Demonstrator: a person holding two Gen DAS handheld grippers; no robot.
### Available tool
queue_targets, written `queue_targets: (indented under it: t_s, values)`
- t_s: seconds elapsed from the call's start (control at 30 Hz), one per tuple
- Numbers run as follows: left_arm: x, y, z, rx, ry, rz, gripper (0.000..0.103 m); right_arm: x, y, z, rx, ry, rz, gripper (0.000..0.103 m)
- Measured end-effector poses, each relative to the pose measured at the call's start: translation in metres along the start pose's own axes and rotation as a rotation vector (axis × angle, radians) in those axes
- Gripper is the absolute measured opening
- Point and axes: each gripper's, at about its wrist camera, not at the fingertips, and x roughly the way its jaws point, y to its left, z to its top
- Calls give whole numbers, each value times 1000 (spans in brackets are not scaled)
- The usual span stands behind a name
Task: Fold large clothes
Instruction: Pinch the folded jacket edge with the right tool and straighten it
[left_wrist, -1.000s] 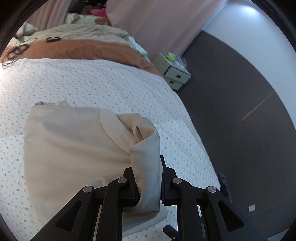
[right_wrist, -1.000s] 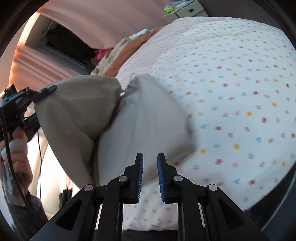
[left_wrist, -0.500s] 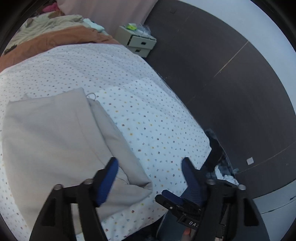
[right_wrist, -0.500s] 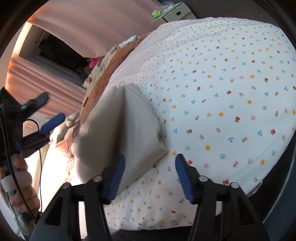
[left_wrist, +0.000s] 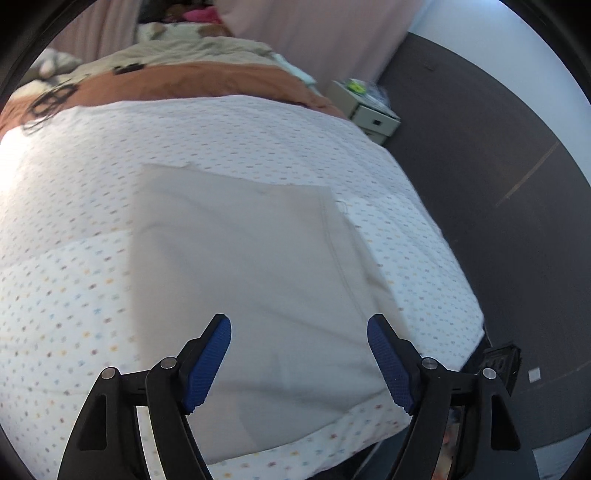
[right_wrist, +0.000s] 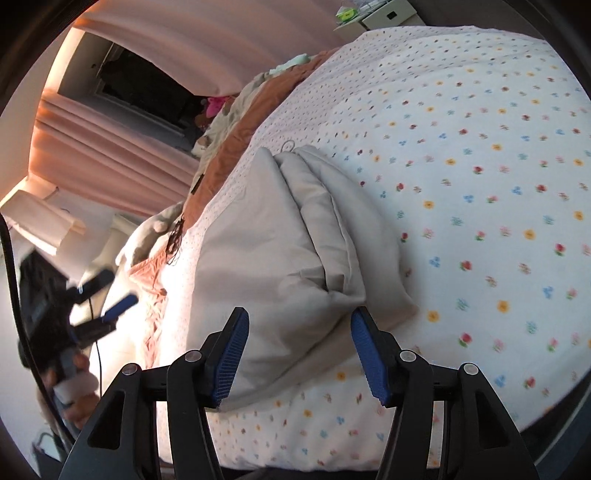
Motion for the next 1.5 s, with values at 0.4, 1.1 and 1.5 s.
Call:
queue_targets:
  t_s: [0.4,1.1,1.5]
  values:
    - [0,106,-51,-179,53,134,52,9,17,16,-83,-84,-13,9]
    - [39,108,-67,-179,141,75,37,-2,-28,22,-3,-41,-108,60]
    - [50,125,-43,-238,113,76,63,32,-9,96,-216,137,-102,82]
